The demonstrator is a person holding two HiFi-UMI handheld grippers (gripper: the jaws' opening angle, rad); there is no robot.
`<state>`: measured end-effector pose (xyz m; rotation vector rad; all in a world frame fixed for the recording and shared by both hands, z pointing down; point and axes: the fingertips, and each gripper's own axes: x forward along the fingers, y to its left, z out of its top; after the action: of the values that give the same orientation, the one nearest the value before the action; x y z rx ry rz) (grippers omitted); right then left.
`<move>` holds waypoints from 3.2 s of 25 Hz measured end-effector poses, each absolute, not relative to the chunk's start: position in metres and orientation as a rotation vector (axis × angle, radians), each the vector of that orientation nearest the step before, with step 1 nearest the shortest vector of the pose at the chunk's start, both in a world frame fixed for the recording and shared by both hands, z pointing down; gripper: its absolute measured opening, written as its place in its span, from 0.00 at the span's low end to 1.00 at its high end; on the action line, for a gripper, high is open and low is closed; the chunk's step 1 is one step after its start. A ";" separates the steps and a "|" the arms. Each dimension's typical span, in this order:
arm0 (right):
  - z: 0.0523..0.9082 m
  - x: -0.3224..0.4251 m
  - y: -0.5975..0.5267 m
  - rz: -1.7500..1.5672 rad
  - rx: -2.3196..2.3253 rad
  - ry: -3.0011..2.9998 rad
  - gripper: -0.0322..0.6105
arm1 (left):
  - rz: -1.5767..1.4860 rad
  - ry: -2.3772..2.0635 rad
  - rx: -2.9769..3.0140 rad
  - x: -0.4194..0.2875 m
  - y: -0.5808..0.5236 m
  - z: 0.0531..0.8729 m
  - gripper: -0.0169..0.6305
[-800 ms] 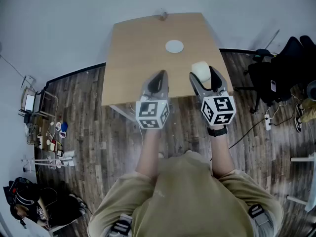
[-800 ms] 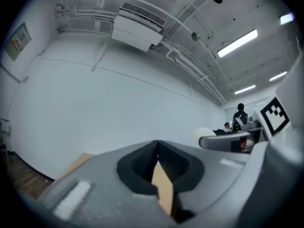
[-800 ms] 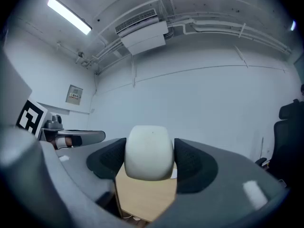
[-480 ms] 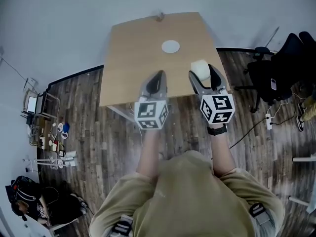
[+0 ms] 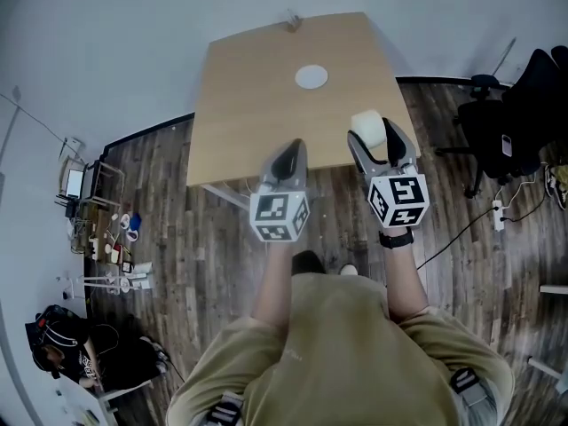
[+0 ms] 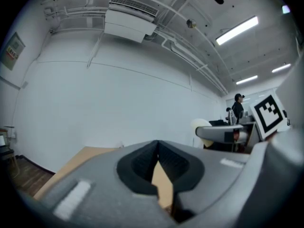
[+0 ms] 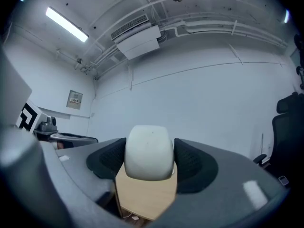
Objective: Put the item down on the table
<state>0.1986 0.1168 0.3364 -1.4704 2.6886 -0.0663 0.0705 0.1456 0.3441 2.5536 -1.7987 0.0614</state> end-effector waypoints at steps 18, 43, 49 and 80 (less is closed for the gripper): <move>0.371 0.145 0.004 -0.082 -1.549 2.744 0.55 | -0.052 -1.727 2.557 0.009 0.024 0.363 0.03; 0.382 0.036 -0.193 -0.118 -1.667 2.685 0.55 | 0.009 -1.689 2.663 -0.104 -0.178 0.363 0.03; 0.407 0.047 -0.243 -0.196 -1.693 2.716 0.55 | 0.058 -1.686 2.604 -0.094 -0.228 0.384 0.03; 0.599 -0.008 -0.418 -0.632 -1.465 3.051 0.55 | 0.232 -1.717 2.197 -0.102 -0.379 0.567 0.03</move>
<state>-0.0076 -0.4183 0.5994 -1.4646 3.0507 -0.6316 -0.1023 -0.3794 0.5668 2.1968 -1.7173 0.2322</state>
